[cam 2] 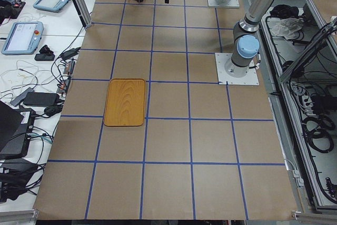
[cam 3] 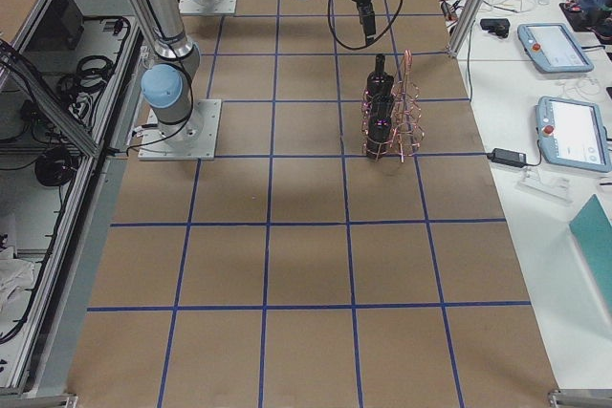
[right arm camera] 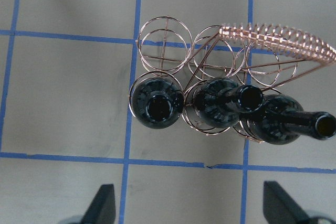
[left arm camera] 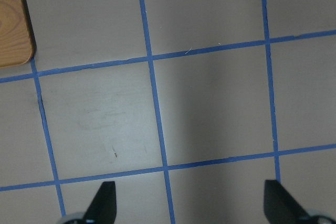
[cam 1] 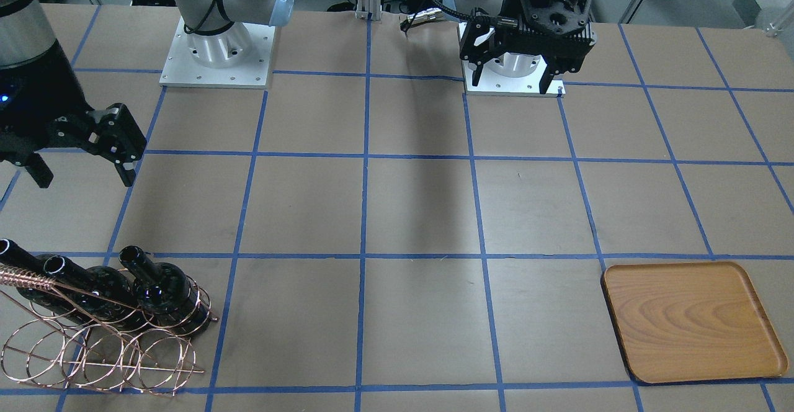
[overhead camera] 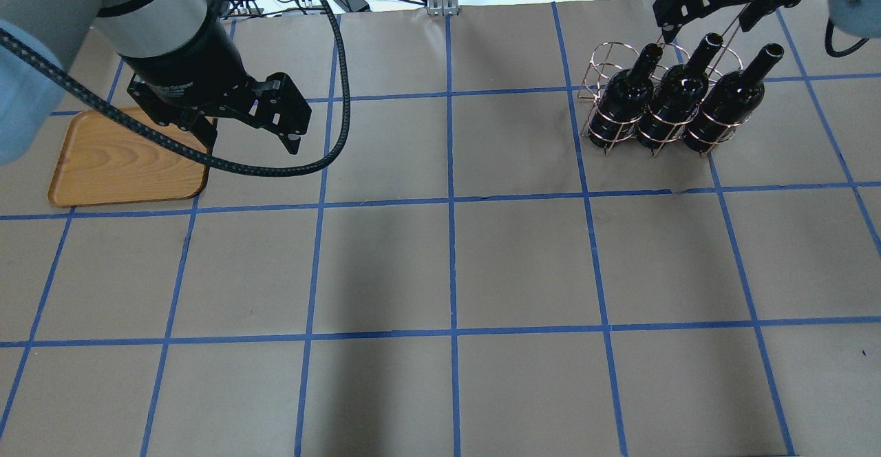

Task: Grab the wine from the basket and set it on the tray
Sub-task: 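Lower the right gripper onto the neck of the nearest dark wine bottle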

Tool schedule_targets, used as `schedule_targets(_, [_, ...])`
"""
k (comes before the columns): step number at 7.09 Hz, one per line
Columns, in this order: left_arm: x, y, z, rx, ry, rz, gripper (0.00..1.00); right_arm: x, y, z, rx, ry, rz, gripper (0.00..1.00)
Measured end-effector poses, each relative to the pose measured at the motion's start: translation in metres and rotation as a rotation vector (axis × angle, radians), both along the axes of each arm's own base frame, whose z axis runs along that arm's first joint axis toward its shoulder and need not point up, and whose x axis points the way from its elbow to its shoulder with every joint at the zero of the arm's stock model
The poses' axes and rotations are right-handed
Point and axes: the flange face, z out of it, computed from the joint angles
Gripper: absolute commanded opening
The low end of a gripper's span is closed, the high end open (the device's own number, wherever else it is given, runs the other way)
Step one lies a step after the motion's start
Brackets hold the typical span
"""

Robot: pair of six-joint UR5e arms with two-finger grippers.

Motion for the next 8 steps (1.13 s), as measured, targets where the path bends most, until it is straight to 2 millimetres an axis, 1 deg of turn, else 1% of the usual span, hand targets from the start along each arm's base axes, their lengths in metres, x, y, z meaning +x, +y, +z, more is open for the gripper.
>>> schedule_targets(1, [0.000, 0.000, 0.000, 0.000, 0.000, -0.001, 1.00, -0.021, -0.013, -0.014, 0.010, -0.007, 0.011, 0.88])
schedule_targets(2, [0.000, 0.000, 0.000, 0.001, 0.000, 0.000, 1.00, -0.036, -0.026, -0.030, 0.014, -0.039, 0.006, 0.86])
schedule_targets(3, [0.000, 0.000, -0.001, 0.002, 0.000, 0.001, 1.00, -0.048, -0.038, -0.047, 0.016, -0.066, -0.001, 0.78])
schedule_targets(4, [0.000, 0.000, -0.001, 0.003, 0.000, 0.001, 1.00, -0.055, -0.050, -0.064, 0.022, -0.078, -0.008, 0.78])
schedule_targets(5, [0.000, 0.000, -0.001, 0.003, 0.000, 0.000, 1.00, -0.059, -0.057, -0.077, 0.029, -0.081, -0.017, 0.74])
schedule_targets(6, [0.000, 0.000, -0.001, 0.003, 0.000, -0.001, 1.00, -0.061, -0.062, -0.086, 0.035, -0.081, -0.021, 0.74])
schedule_targets(8, [0.000, 0.000, -0.001, 0.003, 0.000, 0.000, 1.00, -0.064, -0.068, -0.097, 0.036, -0.077, -0.024, 0.65])
